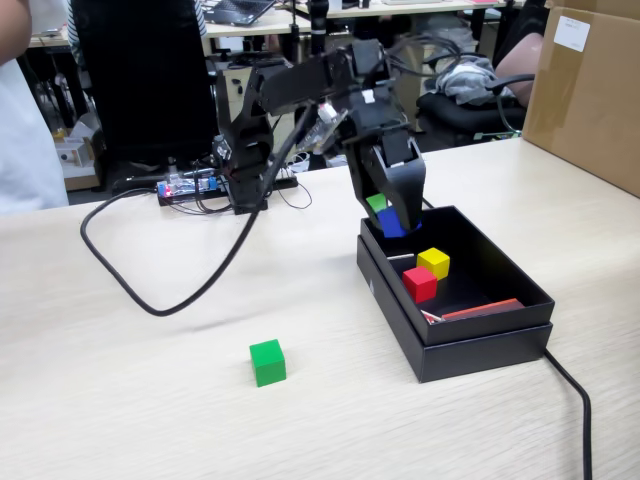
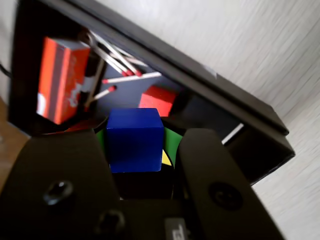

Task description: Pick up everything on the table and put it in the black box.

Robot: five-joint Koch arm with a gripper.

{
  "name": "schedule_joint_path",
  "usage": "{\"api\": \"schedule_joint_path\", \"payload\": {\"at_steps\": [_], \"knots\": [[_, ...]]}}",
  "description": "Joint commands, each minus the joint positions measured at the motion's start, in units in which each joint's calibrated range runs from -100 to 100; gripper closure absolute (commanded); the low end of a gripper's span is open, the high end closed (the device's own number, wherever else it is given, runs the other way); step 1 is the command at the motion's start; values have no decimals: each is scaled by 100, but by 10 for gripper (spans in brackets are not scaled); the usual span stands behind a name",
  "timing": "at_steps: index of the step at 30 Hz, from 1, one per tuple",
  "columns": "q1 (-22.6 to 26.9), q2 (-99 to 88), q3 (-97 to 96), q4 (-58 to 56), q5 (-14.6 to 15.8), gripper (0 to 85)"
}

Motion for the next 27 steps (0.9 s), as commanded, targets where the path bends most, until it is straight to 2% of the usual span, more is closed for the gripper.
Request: {"api": "schedule_joint_path", "payload": {"at_steps": [1,7,11,13,14,21,27], "knots": [[190,327,528,75,73,815],[381,1039,737,75,200,802],[357,993,637,-80,210,580],[288,591,428,-158,200,485],[254,385,356,-158,195,471],[-215,-1348,320,-158,-107,472],[-1114,-1692,510,-158,-449,438]]}}
